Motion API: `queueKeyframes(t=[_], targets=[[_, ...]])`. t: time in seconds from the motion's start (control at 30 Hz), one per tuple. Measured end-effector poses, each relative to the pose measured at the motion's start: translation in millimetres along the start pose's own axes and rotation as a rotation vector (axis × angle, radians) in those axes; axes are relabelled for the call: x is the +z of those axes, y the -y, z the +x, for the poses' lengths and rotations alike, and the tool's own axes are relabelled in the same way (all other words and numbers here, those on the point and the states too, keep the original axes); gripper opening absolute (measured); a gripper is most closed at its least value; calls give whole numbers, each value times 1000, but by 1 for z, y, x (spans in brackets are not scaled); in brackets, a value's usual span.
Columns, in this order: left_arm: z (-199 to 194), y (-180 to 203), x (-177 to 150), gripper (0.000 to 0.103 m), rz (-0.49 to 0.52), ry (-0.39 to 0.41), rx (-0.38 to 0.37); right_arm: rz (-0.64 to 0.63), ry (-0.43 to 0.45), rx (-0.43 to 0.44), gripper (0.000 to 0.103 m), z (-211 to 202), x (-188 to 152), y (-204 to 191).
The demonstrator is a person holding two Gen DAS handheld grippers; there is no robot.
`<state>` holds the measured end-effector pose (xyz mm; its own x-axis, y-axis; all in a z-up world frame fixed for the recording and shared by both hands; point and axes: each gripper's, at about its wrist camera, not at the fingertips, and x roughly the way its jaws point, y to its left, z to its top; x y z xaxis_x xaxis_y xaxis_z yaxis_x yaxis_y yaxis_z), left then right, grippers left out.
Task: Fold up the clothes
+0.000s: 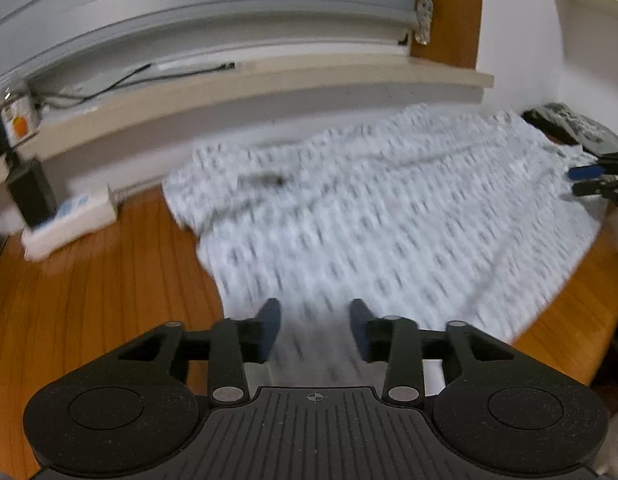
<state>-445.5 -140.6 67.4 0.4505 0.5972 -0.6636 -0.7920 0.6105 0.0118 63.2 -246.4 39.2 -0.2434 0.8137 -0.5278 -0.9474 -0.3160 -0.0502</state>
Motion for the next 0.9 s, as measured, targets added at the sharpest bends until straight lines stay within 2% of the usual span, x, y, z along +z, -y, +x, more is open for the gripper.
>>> queueKeyframes(t=[0.13,0.3,0.43,0.47,0.53,0.67,0.73,0.77,0.8,0.9], targets=[[24,-10,16,44,-2,-2,-13,-38,-5,-81,44,-7,1,26],[37,-13,17,43,19,-2,-20,-68,-25,-147,45,-9,-1,40],[35,-15,13,26,18,13,-19,-70,-4,-189,49,-14,-3,45],[34,-16,12,16,21,21,-15,-66,3,-199,53,-17,-4,46],[33,-17,11,4,18,25,-22,-57,1,-211,54,-18,-5,51],[27,-17,9,0,6,50,-20,-30,-29,-209,53,-16,-10,61],[22,-18,8,0,-8,74,-17,4,-34,-164,35,-17,-11,66],[18,-20,8,0,-34,88,-24,15,-29,-150,13,-18,-10,67],[14,-22,8,0,-60,104,-30,7,-6,-164,9,-22,-8,66],[-5,-28,11,0,-117,165,-28,-10,66,-201,8,-31,1,62]])
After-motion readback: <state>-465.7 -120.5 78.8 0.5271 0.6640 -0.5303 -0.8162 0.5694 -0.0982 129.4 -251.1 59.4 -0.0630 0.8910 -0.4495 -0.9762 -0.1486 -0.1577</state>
